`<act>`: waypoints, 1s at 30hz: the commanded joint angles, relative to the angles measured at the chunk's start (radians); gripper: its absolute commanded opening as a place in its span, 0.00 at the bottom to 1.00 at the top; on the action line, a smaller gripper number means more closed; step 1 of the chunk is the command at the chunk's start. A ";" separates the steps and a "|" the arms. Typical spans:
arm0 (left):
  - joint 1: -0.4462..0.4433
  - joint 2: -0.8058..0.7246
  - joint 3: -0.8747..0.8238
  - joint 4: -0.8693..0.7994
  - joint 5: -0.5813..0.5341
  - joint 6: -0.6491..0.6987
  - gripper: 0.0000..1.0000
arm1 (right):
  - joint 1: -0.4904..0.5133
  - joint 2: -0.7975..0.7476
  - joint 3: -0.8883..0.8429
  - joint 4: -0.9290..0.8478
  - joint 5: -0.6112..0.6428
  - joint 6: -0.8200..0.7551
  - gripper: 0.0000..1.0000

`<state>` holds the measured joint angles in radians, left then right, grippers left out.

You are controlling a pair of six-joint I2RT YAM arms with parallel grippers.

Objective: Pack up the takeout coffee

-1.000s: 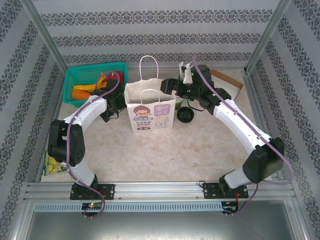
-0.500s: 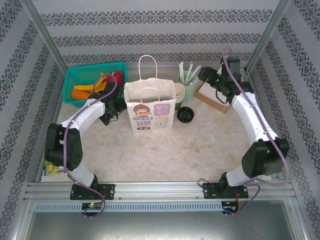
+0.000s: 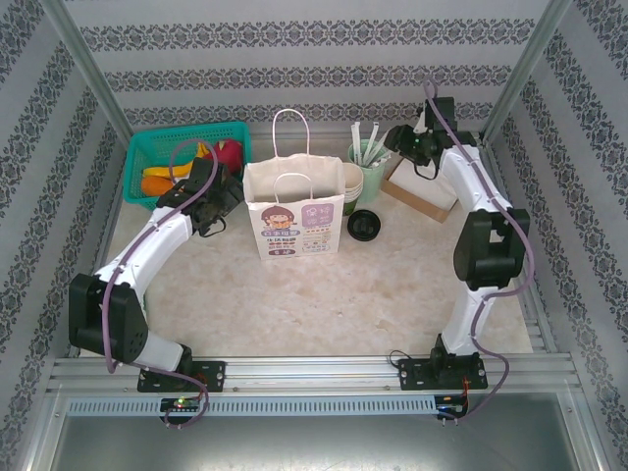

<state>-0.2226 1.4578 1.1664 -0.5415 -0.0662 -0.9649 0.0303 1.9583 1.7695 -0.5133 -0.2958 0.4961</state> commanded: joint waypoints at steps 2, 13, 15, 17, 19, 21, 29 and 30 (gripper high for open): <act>0.004 -0.023 -0.026 0.026 -0.045 0.026 1.00 | 0.009 0.038 0.077 -0.063 0.004 -0.021 0.43; 0.010 -0.122 -0.069 0.050 -0.135 0.015 1.00 | 0.028 -0.024 0.096 -0.089 0.021 -0.042 0.00; 0.014 -0.139 -0.069 0.062 -0.128 0.018 1.00 | 0.031 -0.069 0.081 -0.093 0.031 -0.052 0.00; 0.018 -0.150 -0.062 0.074 -0.119 0.027 1.00 | 0.034 -0.118 0.071 -0.112 0.037 -0.065 0.00; 0.021 -0.155 -0.046 0.069 -0.119 0.037 1.00 | 0.036 -0.178 0.051 -0.136 0.044 -0.088 0.00; 0.025 -0.154 -0.030 0.069 -0.115 0.055 1.00 | 0.037 -0.232 0.031 -0.159 0.036 -0.118 0.00; 0.038 -0.127 0.022 0.140 0.018 0.166 1.00 | 0.046 -0.419 0.072 -0.334 -0.054 -0.250 0.00; 0.037 -0.128 0.025 0.132 0.012 0.168 1.00 | 0.046 -0.442 0.092 -0.344 -0.091 -0.243 0.00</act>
<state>-0.1944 1.3205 1.1587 -0.4503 -0.0856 -0.8528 0.0639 1.5574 1.8198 -0.7799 -0.3107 0.3004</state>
